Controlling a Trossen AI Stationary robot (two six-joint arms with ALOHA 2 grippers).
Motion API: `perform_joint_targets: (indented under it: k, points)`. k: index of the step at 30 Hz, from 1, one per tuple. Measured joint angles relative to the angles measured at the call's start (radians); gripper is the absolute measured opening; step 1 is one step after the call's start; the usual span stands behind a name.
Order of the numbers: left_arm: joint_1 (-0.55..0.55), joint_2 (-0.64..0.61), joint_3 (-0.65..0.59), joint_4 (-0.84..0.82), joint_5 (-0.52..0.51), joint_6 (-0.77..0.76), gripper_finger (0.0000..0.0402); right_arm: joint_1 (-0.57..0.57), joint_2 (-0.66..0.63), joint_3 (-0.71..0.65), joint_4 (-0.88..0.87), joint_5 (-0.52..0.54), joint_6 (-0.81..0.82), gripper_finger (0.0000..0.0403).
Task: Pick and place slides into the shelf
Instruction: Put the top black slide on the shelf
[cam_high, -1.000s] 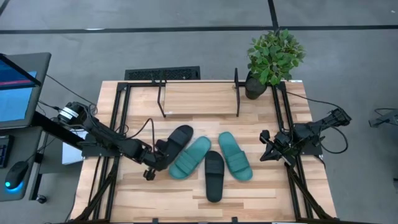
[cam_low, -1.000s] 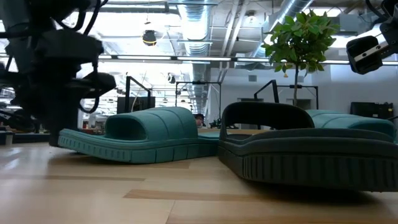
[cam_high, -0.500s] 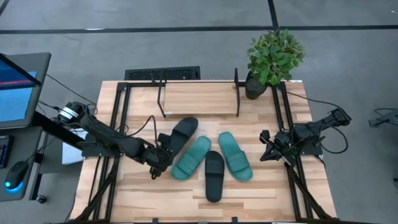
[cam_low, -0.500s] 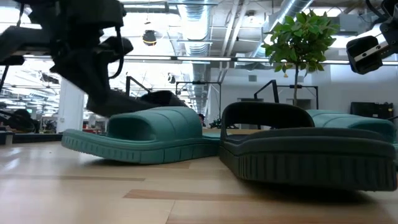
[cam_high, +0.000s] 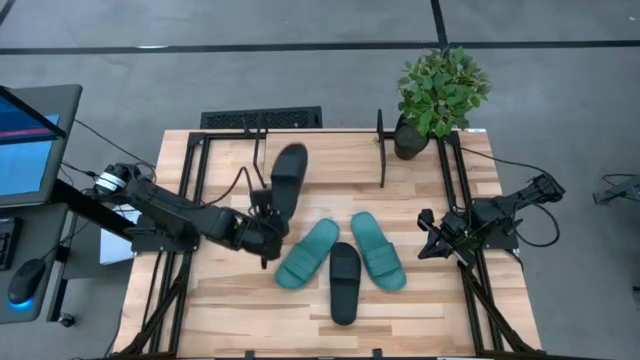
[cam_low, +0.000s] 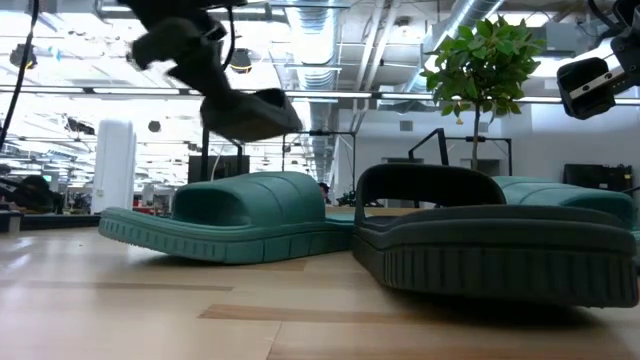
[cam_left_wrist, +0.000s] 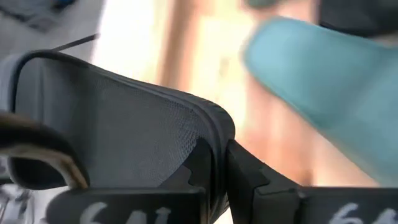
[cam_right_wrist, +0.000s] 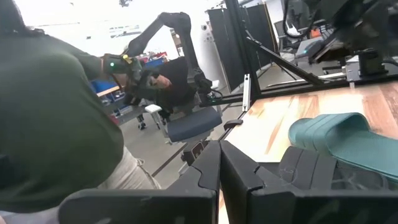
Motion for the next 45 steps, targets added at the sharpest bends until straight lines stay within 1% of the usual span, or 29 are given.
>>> perform_joint_targets:
  k: [3, 8, 12, 17, 20, 23, 27, 29, 39, 42, 45]
  points:
    - [0.048, 0.000, 0.029, 0.001, -0.026, 0.022, 0.0007, 0.000, 0.000, 0.000, 0.000, 0.000, 0.000, 0.0001]
    - [0.138, 0.000, 0.075, 0.009, -0.028, 0.104, 0.0007, 0.000, 0.000, 0.000, 0.000, 0.000, 0.000, 0.0001]
    - [0.225, 0.000, 0.095, 0.009, 0.001, 0.159, 0.0007, 0.000, 0.000, 0.000, 0.000, 0.000, 0.000, 0.0001]
    - [0.352, 0.001, 0.097, 0.009, 0.053, 0.167, 0.0006, 0.000, 0.000, 0.000, 0.000, 0.000, 0.000, 0.0001]
    - [0.417, 0.015, 0.096, 0.022, 0.065, 0.181, 0.0006, 0.000, 0.000, 0.000, 0.000, 0.000, 0.000, 0.0001]
    - [0.461, 0.035, 0.097, 0.084, 0.090, 0.227, 0.0006, 0.000, 0.000, 0.000, 0.000, 0.000, 0.000, 0.0001]
    - [0.489, 0.065, 0.098, 0.138, 0.134, 0.288, 0.0005, 0.000, 0.000, 0.000, 0.000, 0.000, 0.000, 0.0001]
    - [0.501, 0.084, 0.096, 0.132, 0.151, 0.302, 0.0005, 0.000, 0.003, 0.000, 0.001, 0.000, 0.000, 0.0001]
    - [0.505, 0.234, 0.096, 0.103, 0.190, 0.309, 0.0005, 0.000, 0.013, 0.000, 0.000, 0.000, 0.000, 0.0001]
    - [0.505, 0.261, 0.096, 0.096, 0.190, 0.295, 0.0005, 0.000, 0.013, 0.000, 0.000, 0.000, 0.000, 0.0001]
    - [0.505, 0.261, 0.090, 0.079, 0.188, 0.268, 0.0005, 0.000, 0.013, 0.000, 0.000, 0.000, 0.000, 0.0001]
